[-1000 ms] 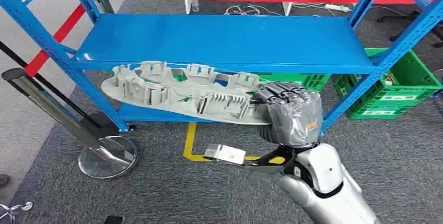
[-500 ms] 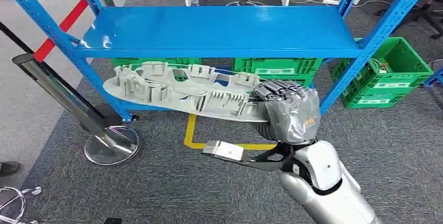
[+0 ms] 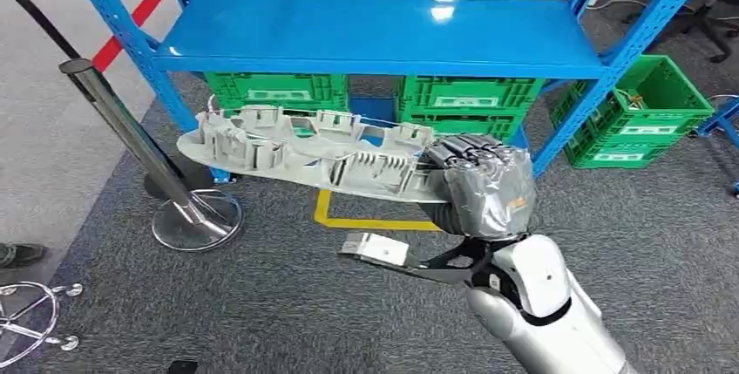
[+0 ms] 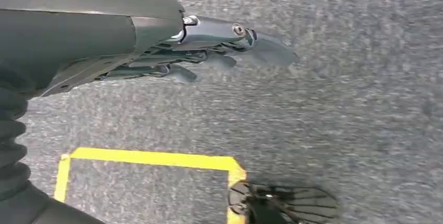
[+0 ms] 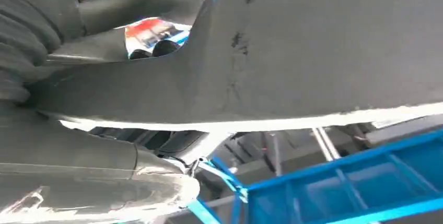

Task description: Take the parts from the cabinet and place them on the table.

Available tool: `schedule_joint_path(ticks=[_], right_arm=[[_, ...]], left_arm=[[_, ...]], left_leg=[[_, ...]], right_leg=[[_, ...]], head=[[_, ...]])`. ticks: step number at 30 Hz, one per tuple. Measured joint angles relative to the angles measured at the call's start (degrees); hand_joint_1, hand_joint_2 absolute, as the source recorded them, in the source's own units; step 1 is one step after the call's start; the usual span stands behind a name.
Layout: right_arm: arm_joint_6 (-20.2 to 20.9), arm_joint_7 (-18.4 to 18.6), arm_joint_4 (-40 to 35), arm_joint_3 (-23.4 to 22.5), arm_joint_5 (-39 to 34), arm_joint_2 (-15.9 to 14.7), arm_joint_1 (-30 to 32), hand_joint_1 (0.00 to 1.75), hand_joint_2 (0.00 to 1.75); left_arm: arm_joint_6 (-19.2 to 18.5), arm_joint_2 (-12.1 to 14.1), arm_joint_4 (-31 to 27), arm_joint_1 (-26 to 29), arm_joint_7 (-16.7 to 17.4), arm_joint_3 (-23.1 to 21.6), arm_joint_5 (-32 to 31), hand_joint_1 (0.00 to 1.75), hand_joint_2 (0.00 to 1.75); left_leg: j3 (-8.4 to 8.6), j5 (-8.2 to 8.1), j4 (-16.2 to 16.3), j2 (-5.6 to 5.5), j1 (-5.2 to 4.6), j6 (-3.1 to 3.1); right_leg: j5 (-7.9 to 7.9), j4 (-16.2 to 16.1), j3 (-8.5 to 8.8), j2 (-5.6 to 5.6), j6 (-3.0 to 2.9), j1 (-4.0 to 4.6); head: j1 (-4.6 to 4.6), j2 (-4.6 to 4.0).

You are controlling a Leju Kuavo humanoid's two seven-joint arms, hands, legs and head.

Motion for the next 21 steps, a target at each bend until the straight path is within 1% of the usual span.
schedule_joint_path(ticks=[1, 2, 3, 4, 5, 6, 7, 8, 9, 10, 11, 12, 13, 14, 15, 16, 17, 18, 19, 20, 21], right_arm=[[0.0, 0.0, 0.0, 0.0, 0.0, 0.0, -0.2, 1.75, 1.75], [0.0, 0.0, 0.0, 0.0, 0.0, 0.0, -0.3, 1.75, 1.75], [0.0, 0.0, 0.0, 0.0, 0.0, 0.0, -0.3, 1.75, 1.75], [0.0, 0.0, 0.0, 0.0, 0.0, 0.0, -0.3, 1.75, 1.75], [0.0, 0.0, 0.0, 0.0, 0.0, 0.1, -0.3, 1.75, 1.75], [0.1, 0.0, 0.1, 0.0, 0.0, 0.1, -0.4, 1.75, 1.75], [0.1, 0.0, 0.2, 0.1, 0.0, 0.1, -0.3, 1.75, 1.75], [0.1, 0.0, 0.2, 0.1, 0.0, 0.1, -0.3, 1.75, 1.75], [0.1, 0.0, 0.2, 0.1, 0.0, 0.1, -0.2, 1.75, 1.75], [0.1, 0.0, 0.2, 0.1, 0.0, 0.1, -0.2, 1.75, 1.75], [0.1, 0.0, 0.3, 0.1, 0.0, 0.1, -0.2, 1.75, 1.75], [0.1, 0.0, 0.4, 0.1, 0.0, 0.1, -0.2, 1.75, 1.75], [0.1, 0.0, 0.3, 0.1, 0.0, 0.1, -0.2, 1.75, 1.75], [0.1, 0.0, 0.3, 0.1, 0.0, 0.1, -0.2, 1.75, 1.75], [0.1, 0.0, 0.3, 0.1, 0.0, 0.1, -0.2, 1.75, 1.75], [0.1, 0.0, 0.3, 0.1, 0.0, 0.2, -0.2, 1.75, 1.75], [0.1, 0.0, 0.3, 0.1, 0.0, 0.2, -0.2, 1.75, 1.75], [0.1, 0.0, 0.3, 0.1, 0.0, 0.2, -0.2, 1.75, 1.75], [0.1, 0.0, 0.3, 0.1, -0.1, 0.2, -0.2, 1.75, 1.75], [0.1, 0.0, 0.3, 0.1, -0.1, 0.2, -0.2, 1.75, 1.75], [0.1, 0.0, 0.4, 0.0, -0.2, 0.2, -0.2, 1.75, 1.75]], left_arm=[[0.0, 0.0, 0.0, 0.0, 0.0, 0.0, 0.0, 0.0, 1.75], [0.0, 0.0, 0.0, 0.1, 0.0, 0.0, 0.1, 0.0, 1.75], [0.0, 0.0, 0.0, 0.1, 0.0, 0.0, 0.0, 0.0, 1.75], [0.0, 0.1, 0.0, 0.1, 0.0, 0.0, 0.0, 0.0, 1.75], [-0.1, 0.2, 0.0, 0.2, 0.0, 0.0, 0.1, 0.0, 1.75], [0.0, 0.3, 0.0, 0.2, 0.0, 0.0, 0.1, 0.0, 1.75], [-0.1, 0.3, 0.0, 0.3, 0.0, 0.0, 0.1, 0.0, 1.75], [-0.1, 0.2, 0.0, 0.4, 0.0, 0.0, 0.1, 0.0, 1.75], [-0.1, 0.2, 0.0, 0.4, 0.0, 0.0, 0.0, 0.0, 1.75], [0.0, 0.3, 0.0, 0.3, 0.0, 0.0, 0.0, 0.0, 1.75], [-0.1, 0.3, 0.0, 0.4, 0.0, 0.0, 0.0, 0.0, 1.75], [0.0, 0.4, 0.0, 0.4, 0.0, 0.0, 0.0, 0.0, 1.75], [0.0, 0.4, 0.0, 0.4, 0.0, 0.0, 0.1, 0.0, 1.75], [0.0, 0.5, 0.0, 0.3, 0.0, 0.0, 0.1, 0.0, 1.75], [0.0, 0.5, 0.0, 0.3, 0.0, 0.0, 0.1, 0.0, 1.75], [0.0, 0.5, 0.0, 0.1, 0.0, 0.0, 0.1, 0.0, 1.75], [0.0, 0.5, 0.0, 0.0, 0.0, 0.0, 0.1, 0.0, 1.75], [0.0, 0.5, 0.0, 0.0, -0.1, 0.0, 0.1, 0.0, 1.75], [-0.1, 0.5, 0.0, 0.0, -0.1, 0.0, 0.1, 0.0, 1.75], [-0.1, 0.5, 0.0, 0.2, -0.1, 0.0, 0.1, 0.0, 1.75], [-0.1, 0.4, 0.0, 0.2, -0.1, 0.0, 0.1, 0.0, 1.75]], left_leg=[[-0.38, 0.44, 0.2, -0.06, -0.43, -0.27], [-0.61, 1.37, 0.1, -0.02, -0.36, -0.52], [-0.73, 2.18, -0.4, 0.04, -0.07, -0.79], [-0.86, 2.89, -0.6, 0.04, 0.02, -1.17], [-1.15, 3.17, -0.8, -0.07, -0.14, -1.57], [-1.66, 0.65, 0.1, -0.12, 0.09, -2.03], [-2.54, -3.35, 3.0, -0.14, 0.22, -2.33], [-3.63, -7.0, 7.2, -0.13, 0.42, -2.66], [-4.79, -9.8, 11.9, -0.13, 0.59, -2.93], [-5.54, -11.05, 16.3, -0.13, 0.73, -3.21], [-5.35, -10.2, 18.4, -0.13, 0.88, -3.42], [-3.92, -8.21, 18.1, -0.12, 1.05, -3.58], [-1.81, -6.26, 15.9, -0.12, 1.21, -3.66], [1.52, -4.91, 11.7, -0.12, 1.37, -3.7], [5.23, -5.3, 7.0, -0.14, 1.52, -3.72], [8.2, -7.61, 2.4, -0.29, 1.36, -3.62], [8.61, -8.43, 0.9, -0.5, 1.2, -2.82], [8.08, -8.04, 1.1, -0.48, 1.04, -2.49], [7.71, -7.65, 1.3, -0.49, 0.84, -2.04], [7.2, -6.96, 0.9, -0.38, 0.91, -1.49], [6.82, -6.31, 0.7, 0.0, 1.16, -0.92]], right_leg=[[-1.88, -6.3, 4.5, -0.11, -0.35, 0.29], [-2.74, -8.1, 5.05, -0.04, -0.24, 0.22], [-2.11, -7.5, 3.93, 0.02, -0.39, 0.47], [-1.82, -7.5, 3.41, 0.04, -0.51, 0.57], [-0.82, -7.9, 3.02, -0.1, -1.13, 0.18], [-0.07, -7.9, 2.29, -0.48, -1.82, -0.03], [0.63, -7.8, 1.53, -0.48, -2.35, -0.02], [1.33, -7.7, 1.02, -0.48, -2.42, -0.02], [2.1, -7.5, 0.09, -0.48, -2.46, 0.0], [2.89, -7.2, -1.13, -0.5, -2.39, -0.01], [3.48, -6.8, -2.36, -0.5, -2.25, -0.06], [3.98, -6.3, -3.56, -0.5, -2.02, -0.14], [4.34, -5.7, -4.71, -0.5, -1.76, -0.22], [4.65, -5.1, -5.78, -0.47, -1.47, -0.31], [4.88, -4.4, -6.48, -0.45, -1.17, -0.34], [5.08, -3.7, -7.36, -0.41, -0.85, -0.03], [5.46, -3.5, -7.67, -0.48, -0.4, -0.08], [6.07, -3.6, -7.87, -0.55, -0.02, -0.16], [6.69, -3.8, -8.04, -0.57, 0.36, -0.31], [7.14, -3.8, -8.33, -0.5, 0.76, -0.3], [5.68, -3.3, -8.82, -0.28, 0.94, -0.53]], head=[[0.11, 0.0], [-0.15, 0.0], [-0.04, 0.0], [0.07, 0.0], [-0.07, 0.0], [-0.09, 0.0], [-0.3, 0.0], [-0.46, 0.0], [-0.37, 0.0], [-0.44, 0.0], [-0.44, 0.0], [-0.44, 0.0], [-0.42, 0.0], [-0.46, 0.0], [-0.46, 0.0], [-0.54, 0.0], [-0.39, 0.0], [-0.41, 0.0], [-0.41, 0.0], [-0.46, 0.0], [-0.48, 0.0]])
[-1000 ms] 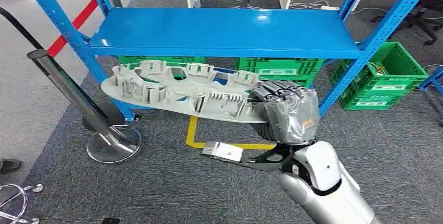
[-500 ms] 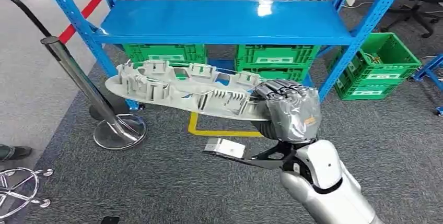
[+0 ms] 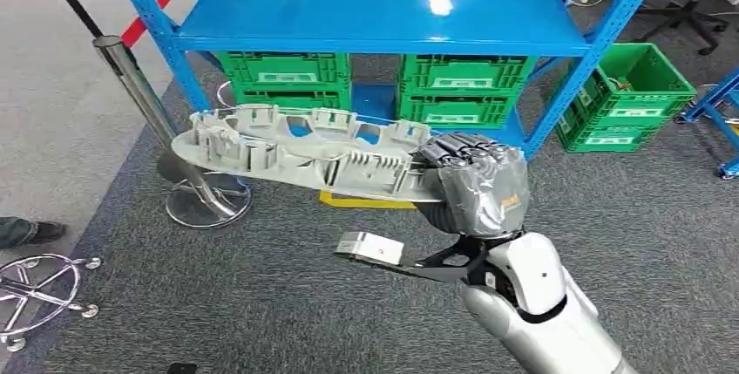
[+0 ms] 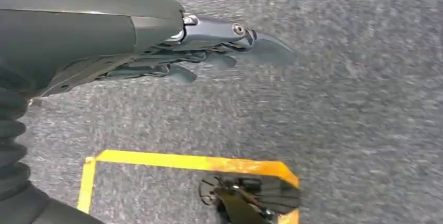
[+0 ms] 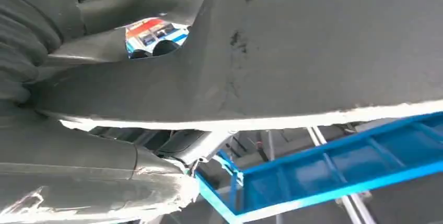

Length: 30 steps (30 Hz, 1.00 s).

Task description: Take the parts from the cabinet and place them on the table.

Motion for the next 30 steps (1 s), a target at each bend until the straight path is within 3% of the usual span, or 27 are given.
schedule_joint_path(ticks=[1, 3, 4, 5, 6, 7, 8, 9, 10, 11, 13, 14, 15, 16, 17, 19, 20, 22, 24, 25, 26, 29, 30], right_arm=[[0.0, 0.0, 0.0, 0.0, 0.0, 0.0, 0.0, 1.75, 1.75], [0.0, 0.0, 0.1, 0.0, -0.1, 0.0, 0.0, 1.75, 1.75], [0.0, 0.0, 0.2, 0.0, -0.1, 0.0, 0.0, 1.75, 1.75], [0.0, 0.0, 0.2, 0.0, -0.1, 0.0, 0.0, 1.75, 1.75], [0.0, 0.0, 0.3, 0.0, -0.1, 0.0, 0.0, 1.75, 1.75], [0.0, 0.0, 0.3, 0.0, -0.1, 0.0, 0.0, 1.75, 1.75], [0.0, 0.0, 0.3, 0.0, -0.1, 0.0, 0.0, 1.75, 1.75], [0.0, 0.0, 0.3, 0.0, -0.1, 0.0, -0.1, 1.75, 1.75], [0.0, 0.0, 0.4, 0.1, -0.2, 0.0, -0.2, 1.75, 1.75], [0.0, 0.0, 0.3, 0.0, -0.2, 0.0, -0.3, 1.75, 1.75], [0.0, 0.0, 0.5, 0.0, -0.2, 0.0, -0.3, 1.75, 1.75], [0.0, 0.0, 0.5, 0.0, -0.2, 0.0, -0.3, 1.75, 1.75], [0.0, 0.0, 0.7, 0.0, -0.2, 0.0, -0.4, 1.75, 1.75], [0.0, 0.0, 0.7, 0.1, -0.2, 0.0, -0.4, 1.75, 1.75], [0.0, 0.0, 0.7, 0.1, -0.2, 0.0, -0.5, 1.75, 1.75], [0.0, 0.0, 0.9, 0.1, -0.2, 0.1, -0.6, 1.75, 1.75], [0.0, 0.0, 1.1, 0.1, -0.2, 0.1, -0.6, 1.75, 1.75], [-0.1, 0.0, 1.4, 0.2, -0.2, 0.1, -0.6, 1.75, 1.75], [-0.1, 0.0, 1.5, 0.2, -0.2, 0.1, -0.6, 1.75, 1.75], [-0.1, 0.0, 1.5, 0.2, -0.2, 0.2, -0.6, 1.75, 1.75], [-0.1, 0.0, 1.5, 0.2, -0.2, 0.2, -0.7, 1.75, 1.75], [-0.1, 0.0, 1.5, 0.2, -0.2, 0.2, -0.8, 1.75, 1.75], [-0.1, 0.0, 1.5, 0.3, -0.2, 0.2, -0.8, 1.75, 1.75]], left_arm=[[0.0, 0.0, 0.0, -0.1, 0.0, 0.0, 0.0, 0.0, 1.75], [0.0, 0.2, 0.0, -0.1, 0.0, 0.0, 0.1, 0.0, 1.75], [0.0, 0.2, 0.0, -0.1, 0.0, 0.0, 0.2, 0.0, 1.75], [0.0, 0.2, 0.0, -0.1, 0.0, 0.0, 0.2, 0.0, 1.75], [0.0, 0.2, 0.0, -0.1, 0.0, 0.0, 0.2, 0.0, 1.75], [0.0, 0.1, 0.0, -0.1, 0.0, 0.0, 0.2, 0.0, 1.75], [0.0, 0.0, 0.0, -0.1, 0.0, 0.0, 0.2, 0.0, 1.75], [0.0, 0.0, 0.0, -0.1, 0.0, 0.0, 0.3, 0.0, 1.75], [0.0, 0.0, 0.0, -0.1, 0.0, 0.0, 0.3, 0.0, 1.75], [0.0, -0.1, 0.0, 0.0, 0.0, 0.0, 0.3, 0.0, 1.75], [0.0, -0.1, 0.0, 0.0, -0.1, 0.0, 0.4, 0.0, 1.75], [0.0, -0.1, 0.0, 0.0, -0.1, 0.0, 0.4, 0.0, 1.75], [0.0, 0.0, 0.0, 0.0, -0.1, 0.0, 0.4, 0.0, 1.75], [0.1, 0.0, 0.0, 0.1, -0.1, 0.0, 0.4, 0.0, 1.75], [0.0, 0.0, 0.0, 0.1, -0.1, 0.0, 0.6, 0.0, 1.75], [0.0, -0.1, 0.0, 0.1, -0.2, 0.0, 0.9, 0.0, 1.75], [0.0, -0.1, 0.0, 0.1, -0.2, 0.0, 1.0, 0.0, 1.75], [0.1, -0.1, 0.0, 0.0, -0.3, 0.0, 1.1, 0.0, 1.75], [0.2, -0.1, 0.0, -0.1, -0.4, 0.0, 1.2, 0.0, 1.75], [0.3, 0.0, 0.0, -0.2, -0.5, 0.0, 1.2, 0.0, 1.75], [0.4, -0.1, 0.0, -0.2, -0.5, 0.0, 1.2, 0.0, 1.75], [0.5, -0.1, 0.0, -0.3, -0.5, 0.1, 1.4, 0.0, 1.75], [0.5, -0.4, 0.0, -0.2, -0.6, 0.1, 1.4, 0.0, 1.75]], left_leg=[[-0.79, 0.56, 0.0, -0.02, -0.02, 0.48], [-2.43, 1.84, 0.1, -0.01, -0.17, 0.82], [-3.3, 2.49, 0.1, -0.01, -0.28, 0.82], [-4.08, 3.08, 0.2, 0.0, -0.33, 0.78], [-4.84, 3.63, 0.2, 0.02, -0.37, 0.71], [-5.57, 4.19, 0.2, 0.01, -0.38, 0.62], [-6.21, 4.74, 0.2, -0.01, -0.38, 0.45], [-6.6, 5.17, 0.3, -0.06, -0.38, 0.25], [-7.07, 5.63, 0.3, -0.08, -0.58, -0.12], [-7.33, 6.24, 0.4, -0.04, -0.61, -0.39], [-7.7, 7.74, -0.3, 0.0, -0.35, -0.96], [-7.71, 8.24, -0.5, -0.05, -0.42, -1.29], [-8.05, 7.23, -0.3, -0.1, -0.29, -1.68], [-8.59, 4.6, 1.1, -0.14, -0.35, -2.04], [-9.62, 1.01, 4.8, -0.18, -0.24, -2.23], [-11.79, -4.28, 13.9, -0.18, -0.15, -2.61], [-12.1, -4.85, 17.1, -0.18, -0.15, -2.7], [-9.67, -1.99, 16.1, -0.18, -0.16, -2.55], [-3.87, 1.35, 8.6, -0.22, -0.29, -1.76], [-0.9, -0.13, 4.0, -0.34, -0.52, -1.03], [1.05, -1.08, 0.7, -0.3, -0.64, -0.81], [0.63, -0.79, 0.0, -0.32, -1.01, -0.22], [0.59, -0.01, -0.8, -0.14, -0.41, 0.21]], right_leg=[[-3.16, 1.9, -1.28, 0.09, 0.28, -0.04], [-9.66, 10.7, -3.45, 0.2, 0.66, -0.13], [-11.45, 14.8, -4.26, 0.21, 0.78, -0.12], [-11.39, 17.1, -4.27, 0.23, 0.78, -0.12], [-9.86, 17.0, -3.2, 0.22, 0.73, -0.12], [-7.51, 14.7, -1.07, 0.22, 0.62, -0.11], [-5.32, 10.1, 2.41, 0.23, 0.39, -0.11], [-4.41, 4.9, 6.01, 0.23, 0.16, -0.11], [-6.28, 0.1, 8.93, 0.27, 0.0, 0.04], [-7.02, -2.7, 10.57, 0.41, -0.05, 0.19], [-6.43, -2.5, 9.72, 0.52, -0.32, 0.48], [-5.83, -2.5, 9.4, 0.48, -0.75, 0.51], [-4.98, -3.0, 9.37, 0.03, -1.66, -0.05], [-4.56, -3.0, 8.67, 0.05, -2.1, 0.07], [-3.97, -2.8, 7.93, -0.01, -2.66, 0.11], [-3.04, -2.3, 6.27, -0.1, -3.05, 0.33], [-2.67, -1.9, 5.38, -0.13, -3.05, 0.4], [-2.23, -1.1, 3.56, -0.06, -3.0, 0.5], [-1.64, -0.5, 2.32, 0.05, -2.7, 0.63], [-1.33, -0.4, 1.95, 0.04, -2.51, 0.59], [-1.03, -0.2, 1.78, 0.03, -2.13, 0.82], [0.2, -0.5, 1.29, -0.13, -1.05, 0.53], [0.04, -0.3, 0.91, -0.03, -0.73, 0.6]], head=[[0.24, 0.0], [0.46, 0.0], [0.43, 0.0], [0.48, 0.0], [0.44, 0.0], [0.5, 0.0], [0.48, 0.0], [0.5, 0.0], [0.48, 0.0], [0.31, 0.0], [0.48, 0.0], [0.39, 0.0], [0.46, 0.0], [0.16, 0.0], [0.04, 0.0], [0.02, 0.0], [0.02, 0.0], [0.0, 0.0], [-0.02, 0.0], [0.07, 0.0], [0.11, 0.0], [0.07, 0.0], [0.0, 0.0]])
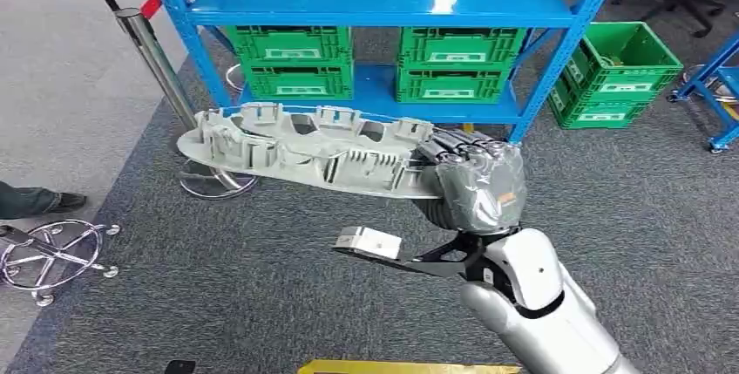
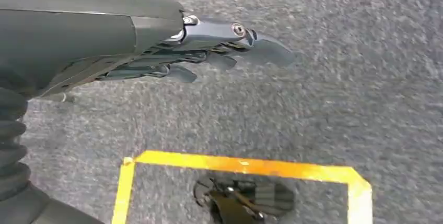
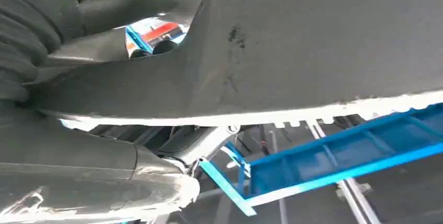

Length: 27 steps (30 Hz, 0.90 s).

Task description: Take the parts from the cabinet and place them on the table.

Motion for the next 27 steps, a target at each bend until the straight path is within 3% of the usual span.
schedule_joint_path(ticks=[1, 2, 4, 5, 6, 7, 9, 10, 11, 14, 15, 16, 17, 19, 20, 21, 22, 23, 25, 26, 27], right_arm=[[0.0, 0.0, 0.0, 0.0, 0.0, 0.0, 0.0, 1.75, 1.75], [0.0, 0.0, 0.0, 0.0, 0.0, 0.0, -0.1, 1.75, 1.75], [0.0, 0.0, 0.2, 0.1, -0.1, 0.0, 0.0, 1.75, 1.75], [0.0, 0.0, 0.3, 0.1, -0.1, 0.0, 0.0, 1.75, 1.75], [0.0, 0.0, 0.4, 0.2, -0.1, 0.0, 0.0, 1.75, 1.75], [0.0, 0.0, 0.5, 0.2, -0.1, 0.0, 0.0, 1.75, 1.75], [0.0, 0.0, 0.6, 0.2, -0.1, 0.0, 0.0, 1.75, 1.75], [0.0, 0.0, 0.6, 0.2, -0.1, 0.0, -0.1, 1.75, 1.75], [0.0, 0.0, 0.6, 0.2, -0.1, 0.0, -0.2, 1.75, 1.75], [-0.1, 0.0, 0.6, 0.2, -0.1, 0.0, -0.1, 1.75, 1.75], [-0.1, 0.0, 0.6, 0.2, -0.1, 0.1, -0.1, 1.75, 1.75], [-0.1, 0.0, 0.6, 0.2, 0.0, 0.1, -0.1, 1.75, 1.75], [-0.1, 0.0, 0.6, 0.2, 0.0, 0.2, -0.2, 1.75, 1.75], [-0.1, -0.1, 0.6, 0.2, 0.0, 0.3, -0.2, 1.75, 1.75], [-0.1, -0.1, 0.7, 0.2, 0.0, 0.3, -0.2, 1.75, 1.75], [-0.1, -0.1, 0.8, 0.3, 0.0, 0.3, -0.1, 1.75, 1.75], [-0.1, -0.1, 0.9, 0.3, 0.0, 0.3, -0.1, 1.75, 1.75], [-0.1, -0.1, 1.0, 0.3, 0.0, 0.3, -0.1, 1.75, 1.75], [-0.1, 0.0, 1.0, 0.4, 0.4, 0.3, -0.2, 1.75, 1.75], [-0.1, 0.0, 1.0, 0.4, 0.7, 0.3, -0.2, 1.75, 1.75], [-0.1, 0.1, 1.0, 0.4, 1.0, 0.3, -0.4, 1.75, 1.75]], left_arm=[[0.1, 0.1, 0.0, 0.0, 0.0, 0.0, 0.0, 0.0, 1.75], [0.1, 0.1, 0.0, -0.1, 0.0, 0.1, 0.0, 0.0, 1.75], [0.2, 0.0, 0.0, -0.1, -0.1, 0.1, 0.1, 0.0, 1.75], [0.2, 0.0, 0.0, -0.1, -0.1, 0.2, 0.1, 0.0, 1.75], [0.2, -0.1, 0.0, -0.1, -0.1, 0.2, 0.1, 0.0, 1.75], [0.2, -0.2, 0.0, -0.1, -0.2, 0.2, 0.1, 0.0, 1.75], [0.2, -0.3, 0.0, -0.1, -0.3, 0.3, 0.1, 0.0, 1.75], [0.2, -0.3, 0.0, -0.1, -0.5, 0.4, 0.1, 0.0, 1.75], [0.2, -0.3, 0.0, -0.1, -0.6, 0.4, 0.1, 0.0, 1.75], [0.2, -0.3, 0.0, 0.0, -0.7, 0.4, 0.1, 0.0, 1.75], [0.2, -0.2, 0.0, -0.1, -0.7, 0.4, 0.1, 0.0, 1.75], [0.2, -0.2, 0.0, -0.1, -0.7, 0.5, 0.1, 0.0, 1.75], [0.2, -0.2, 0.0, 0.0, -0.7, 0.5, 0.1, 0.0, 1.75], [0.2, -0.3, 0.0, 0.0, -0.7, 0.5, 0.1, 0.0, 1.75], [0.2, -0.3, 0.0, 0.0, -0.7, 0.5, 0.1, 0.0, 1.75], [0.2, -0.3, 0.0, 0.1, -0.7, 0.5, 0.1, 0.0, 1.75], [0.2, -0.3, 0.0, 0.2, -0.7, 0.5, 0.1, 0.0, 1.75], [0.2, -0.2, 0.0, 0.1, -0.7, 0.6, 0.1, 0.0, 1.75], [0.2, -0.1, 0.0, 0.1, -0.7, 0.8, 0.1, 0.0, 1.75], [0.1, -0.2, 0.0, 0.0, -0.7, 1.0, 0.1, 0.0, 1.75], [0.1, -0.2, 0.0, -0.1, -0.7, 1.0, 0.1, 0.0, 1.75]], left_leg=[[-0.41, 0.47, -0.1, 0.18, 0.01, 0.32], [-0.95, 0.88, -0.1, 0.18, 0.05, 0.63], [-2.05, 1.68, 0.0, 0.21, 0.01, 0.65], [-2.57, 2.08, 0.0, 0.21, 0.01, 0.59], [-2.93, 2.4, 0.0, 0.21, 0.02, 0.52], [-3.22, 2.66, 0.1, 0.2, 0.04, 0.41], [-3.48, 3.04, 0.1, 0.11, 0.12, 0.0], [-3.54, 3.23, 0.1, 0.1, 0.12, -0.3], [-3.97, 3.47, 0.4, 0.09, -0.24, -0.67], [-4.37, 4.27, 0.4, 0.16, -0.04, -1.7], [-4.55, 4.18, 0.5, 0.12, -0.02, -1.95], [-4.99, 2.89, 1.4, 0.07, 0.1, -2.27], [-6.04, 0.59, 4.1, 0.05, 0.11, -2.47], [-9.65, -4.36, 13.3, 0.06, 0.21, -2.83], [-11.08, -5.84, 17.2, 0.06, 0.21, -2.88], [-11.24, -5.83, 18.2, 0.06, 0.21, -2.86], [-10.11, -4.52, 16.8, 0.06, 0.2, -2.71], [-7.98, -2.49, 13.3, 0.06, 0.19, -2.48], [-2.17, 1.43, 3.3, 0.04, 0.13, -1.82], [-1.25, 0.44, 1.8, -0.01, -0.13, -1.62], [-1.47, 0.63, 1.0, -0.01, -0.12, -1.44]], right_leg=[[-1.58, 1.1, -0.93, 0.25, 0.25, -0.07], [-4.2, 4.4, -2.16, 0.32, 0.53, -0.21], [-8.91, 13.7, -5.53, 0.33, 1.03, -0.47], [-10.19, 16.9, -6.46, 0.31, 1.24, -0.51], [-10.01, 17.2, -6.0, 0.31, 1.35, -0.59], [-8.75, 15.1, -4.21, 0.29, 1.42, -0.73], [-4.44, 4.0, 2.95, 0.26, 1.28, -0.86], [-4.65, -0.6, 5.35, 0.24, 1.16, -0.88], [-4.69, -1.5, 6.26, 0.29, 0.89, -0.62], [-4.13, -0.9, 5.41, 0.51, -0.1, -0.37], [-3.69, -1.3, 5.34, 0.41, -0.8, -0.65], [-3.33, -1.4, 5.2, 0.26, -1.34, -0.76], [-3.09, -1.4, 4.89, 0.24, -1.72, -0.76], [-2.68, -1.3, 4.2, 0.17, -2.18, -0.6], [-2.48, -1.2, 3.83, 0.17, -2.2, -0.47], [-2.29, -1.1, 3.54, 0.19, -2.18, -0.4], [-2.19, -1.0, 3.26, 0.23, -2.16, -0.3], [-2.09, -0.8, 3.08, 0.28, -2.08, -0.26], [-2.06, -0.6, 3.0, 0.32, -1.98, -0.21], [-1.94, -0.4, 2.77, 0.3, -1.64, 0.2], [-1.82, -0.2, 2.28, 0.3, -1.43, 0.22]], head=[[0.11, 0.0], [0.33, 0.0], [0.26, 0.0], [0.42, 0.0], [0.35, 0.0], [0.37, 0.0], [0.37, 0.0], [0.35, 0.0], [0.33, 0.0], [0.29, 0.0], [0.28, 0.0], [0.22, 0.0], [-0.04, 0.0], [-0.04, 0.0], [-0.04, 0.0], [-0.04, 0.0], [-0.06, 0.0], [-0.04, 0.0], [-0.04, 0.0], [-0.04, 0.0], [0.04, 0.0]])
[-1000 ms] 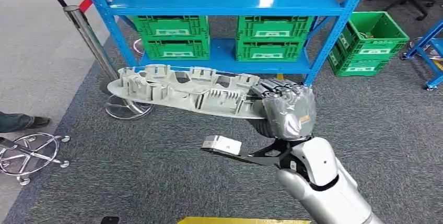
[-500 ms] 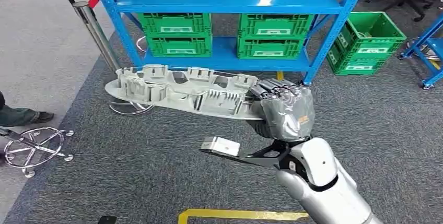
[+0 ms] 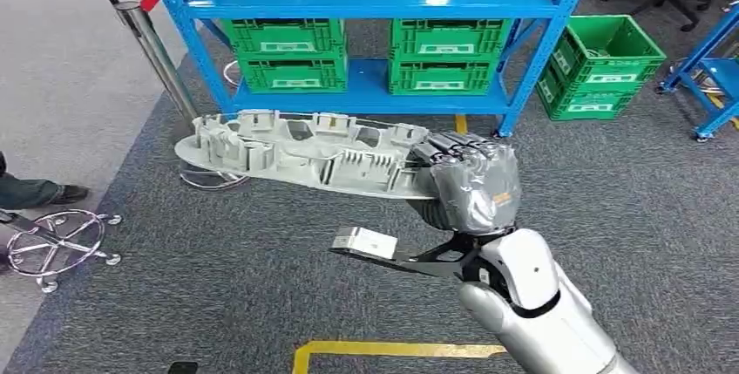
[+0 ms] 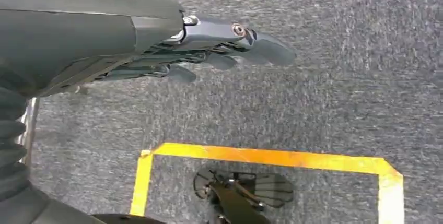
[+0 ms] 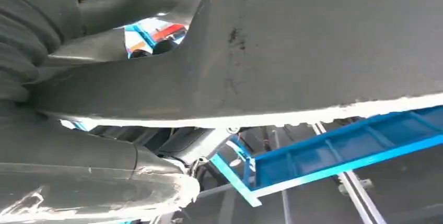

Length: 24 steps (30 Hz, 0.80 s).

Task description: Take the parts from the cabinet and place them on the table.

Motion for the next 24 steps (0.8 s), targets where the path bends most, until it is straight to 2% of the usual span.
schedule_joint_path(ticks=[1, 2, 7, 14, 16, 17, 18, 19, 21, 22, 23, 24], right_arm=[[0.0, 0.0, 0.0, 0.0, 0.2, 0.0, -0.1, 1.75, 1.75], [0.0, 0.1, 0.1, 0.0, 0.8, 0.0, -0.2, 1.75, 1.75], [-0.3, 1.5, 0.3, 0.1, 4.9, 0.0, -0.6, 1.75, 1.75], [-0.3, 2.1, 1.1, 0.2, 6.8, 0.0, -0.9, 1.75, 1.75], [-0.3, 2.1, 1.3, 0.3, 7.8, 0.0, -1.0, 1.75, 1.75], [-0.4, 2.2, 1.4, 0.3, 8.4, 0.0, -1.1, 1.75, 1.75], [-0.4, 2.3, 1.5, 0.3, 8.9, 0.1, -1.2, 1.75, 1.75], [-0.5, 2.3, 1.6, 0.3, 9.2, 0.1, -1.4, 1.75, 1.75], [-0.7, 2.4, 1.9, 0.4, 9.8, 0.1, -1.7, 1.75, 1.75], [-0.8, 2.4, 2.1, 0.5, 9.8, 0.1, -1.7, 1.75, 1.75], [-0.9, 2.4, 2.2, 0.7, 9.9, 0.1, -1.7, 1.75, 1.75], [-0.9, 2.5, 2.5, 0.8, 10.0, 0.1, -1.7, 1.75, 1.75]], left_arm=[[-0.1, -0.1, 0.0, 0.0, 0.0, 0.0, 0.0, 0.0, 1.75], [-0.2, -0.1, 0.0, 0.1, 0.0, 0.0, 0.0, 0.0, 1.75], [-0.3, 0.0, 0.0, 0.2, 0.0, 0.1, 0.0, 0.0, 1.75], [-0.4, 0.1, 0.0, 0.2, 0.2, 0.1, 0.0, 0.0, 1.75], [-0.4, 0.2, 0.0, 0.2, 0.5, 0.1, 0.0, 0.0, 1.75], [-0.4, 0.3, 0.0, 0.2, 0.6, 0.1, 0.0, 0.0, 1.75], [-0.5, 0.3, 0.0, 0.1, 0.8, 0.1, 0.0, 0.0, 1.75], [-0.6, 0.3, 0.0, 0.1, 0.8, 0.1, 0.0, 0.0, 1.75], [-0.7, 0.3, 0.0, 0.1, 0.8, 0.1, 0.0, 0.0, 1.75], [-0.7, 0.3, 0.0, 0.1, 0.8, 0.1, 0.0, 0.0, 1.75], [-0.7, 0.3, 0.0, 0.1, 0.9, 0.1, 0.0, 0.0, 1.75], [-0.7, 0.3, 0.0, 0.1, 0.9, 0.1, 0.0, 0.0, 1.75]], left_leg=[[-0.28, 0.16, -0.1, -0.03, 0.1, -0.25], [-0.33, 0.17, -0.1, -0.05, 0.01, -0.22], [-0.85, 0.67, 0.0, -0.04, -0.41, 0.58], [-1.82, 1.12, 0.5, -0.05, -0.96, 1.54], [-2.09, 1.33, 0.5, -0.19, -1.08, 1.89], [-2.07, 1.7, 0.0, -0.28, -0.87, 2.35], [-1.94, 2.15, -0.3, -0.32, -0.47, 2.74], [-2.11, 2.33, -0.4, -0.47, -0.41, 2.96], [-2.55, 2.61, -0.4, -0.91, -0.42, 3.11], [-2.81, 2.76, -0.3, -1.2, -0.44, 3.03], [-3.02, 2.92, -0.3, -1.58, -0.44, 2.93], [-3.16, 3.07, -0.3, -2.09, -0.44, 2.79]], right_leg=[[-0.13, 0.2, -0.27, 0.01, -0.49, 0.15], [-0.02, 0.1, -0.32, -0.02, -0.6, 0.07], [0.96, -0.7, -0.44, -0.03, 0.59, -0.32], [1.76, -0.8, -1.1, -0.04, 1.81, -0.93], [2.01, -1.0, -1.12, -0.25, 2.18, -1.05], [2.1, -1.0, -1.11, -0.36, 2.41, -0.94], [1.36, -0.5, -1.91, -0.25, 2.53, -0.95], [-0.62, 1.4, -2.64, -0.1, 2.63, -0.93], [-5.72, 10.5, -6.06, -0.06, 2.77, -1.04], [-7.62, 15.0, -7.85, -0.06, 2.82, -1.03], [-8.22, 17.3, -8.64, -0.04, 2.8, -1.03], [-7.48, 16.6, -7.93, -0.04, 2.69, -1.03]], head=[[0.09, 0.0], [0.0, 0.0], [0.0, 0.0], [-0.02, 0.0], [-0.04, 0.0], [-0.07, 0.0], [-0.04, 0.0], [0.18, 0.0], [0.22, 0.0], [0.26, 0.0], [0.26, 0.0], [0.24, 0.0]])
